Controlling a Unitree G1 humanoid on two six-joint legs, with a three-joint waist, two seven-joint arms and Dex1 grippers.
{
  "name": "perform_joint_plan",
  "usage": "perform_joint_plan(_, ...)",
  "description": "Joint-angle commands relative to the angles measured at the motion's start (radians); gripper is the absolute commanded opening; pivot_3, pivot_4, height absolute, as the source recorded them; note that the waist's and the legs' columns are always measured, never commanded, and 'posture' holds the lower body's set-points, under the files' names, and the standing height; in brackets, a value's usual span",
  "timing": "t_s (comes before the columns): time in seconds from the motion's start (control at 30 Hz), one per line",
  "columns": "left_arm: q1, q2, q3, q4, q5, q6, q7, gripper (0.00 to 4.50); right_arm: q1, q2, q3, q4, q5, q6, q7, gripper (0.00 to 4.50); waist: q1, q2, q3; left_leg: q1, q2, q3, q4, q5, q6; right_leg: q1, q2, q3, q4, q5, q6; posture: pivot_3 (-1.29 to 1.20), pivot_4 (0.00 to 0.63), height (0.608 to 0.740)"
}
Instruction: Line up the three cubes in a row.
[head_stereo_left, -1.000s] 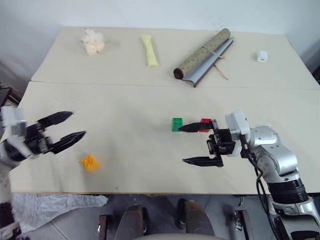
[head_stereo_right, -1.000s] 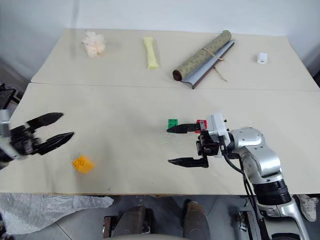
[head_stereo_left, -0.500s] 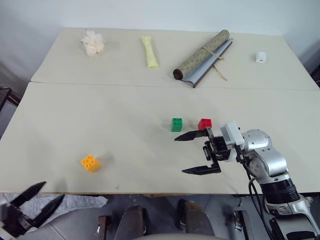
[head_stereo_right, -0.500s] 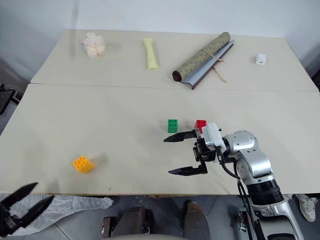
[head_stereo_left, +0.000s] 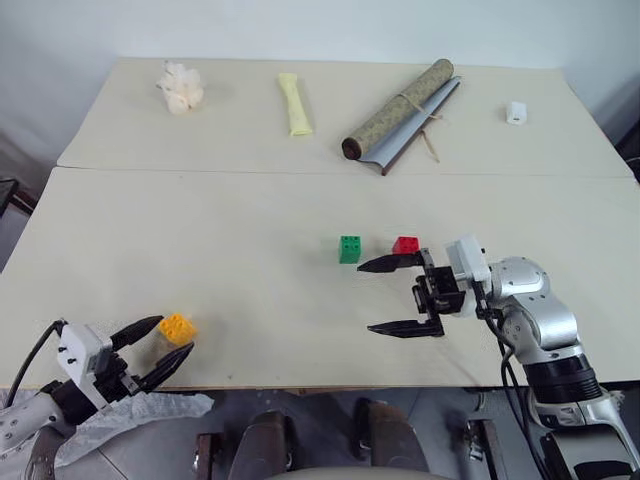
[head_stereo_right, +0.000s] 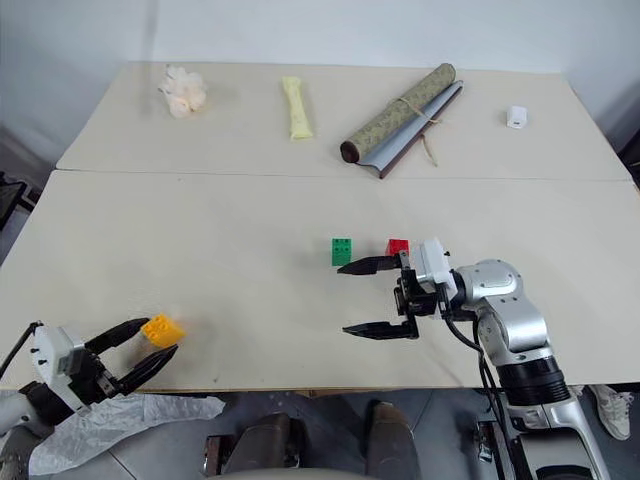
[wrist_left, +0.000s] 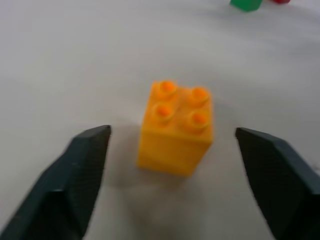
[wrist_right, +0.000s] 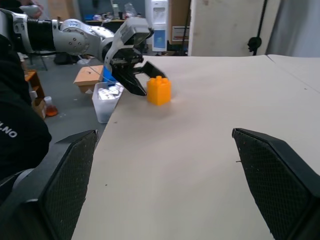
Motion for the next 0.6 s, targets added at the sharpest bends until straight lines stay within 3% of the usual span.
perform_joint_plan(0.03, -0.009, 0.035, -0.005, 0.014, -0.011, -0.017, -0.016, 2.90, 0.026, -0.028, -0.042, -0.049, 0.018, 0.027, -0.029, 4.50, 0.001, 0.000, 0.000, 0.000, 0.000, 0.000, 0.000, 0.000, 0.000, 0.000, 0.000, 0.000, 0.000, 0.000, 0.000, 0.00, 0.150, 0.740)
perform_joint_plan(0.23, -0.065, 0.094, -0.023, 0.034, -0.053, -0.007, -0.074, 1.06, 0.075, -0.063, -0.119, -0.046, 0.022, 0.021, -0.061, 4.50, 0.006, 0.000, 0.000, 0.000, 0.001, 0.000, 0.000, 0.000, 0.000, 0.000, -0.001, 0.000, 0.000, 0.000, 0.000, 0.00, 0.150, 0.740)
perform_joint_plan(0.3, -0.173, 0.149, -0.081, 0.045, -0.107, 0.053, -0.149, 0.47, 0.125, -0.101, -0.173, -0.046, 0.020, 0.010, -0.065, 4.50, 0.010, 0.000, 0.000, 0.000, 0.001, 0.000, 0.000, 0.000, 0.000, 0.000, -0.001, 0.000, 0.000, 0.000, 0.000, 0.00, 0.150, 0.740)
perform_joint_plan(0.5, -0.528, 0.245, -0.291, 0.210, -0.041, 0.070, -0.273, 0.47, 0.202, -0.138, -0.253, -0.078, 0.021, 0.005, -0.111, 4.50, 0.025, 0.002, 0.000, 0.000, -0.001, 0.008, 0.001, 0.000, 0.000, 0.000, 0.000, 0.000, 0.002, 0.000, 0.000, 0.00, 0.150, 0.740)
perform_joint_plan(0.6, -0.616, 0.258, -0.309, 0.290, -0.052, 0.110, -0.274, 0.47, 0.233, -0.140, -0.274, -0.113, 0.027, 0.007, -0.135, 4.50, 0.006, 0.002, 0.000, 0.001, 0.000, 0.011, -0.001, 0.000, 0.000, -0.001, 0.001, 0.001, 0.002, 0.000, -0.001, 0.00, 0.150, 0.740)
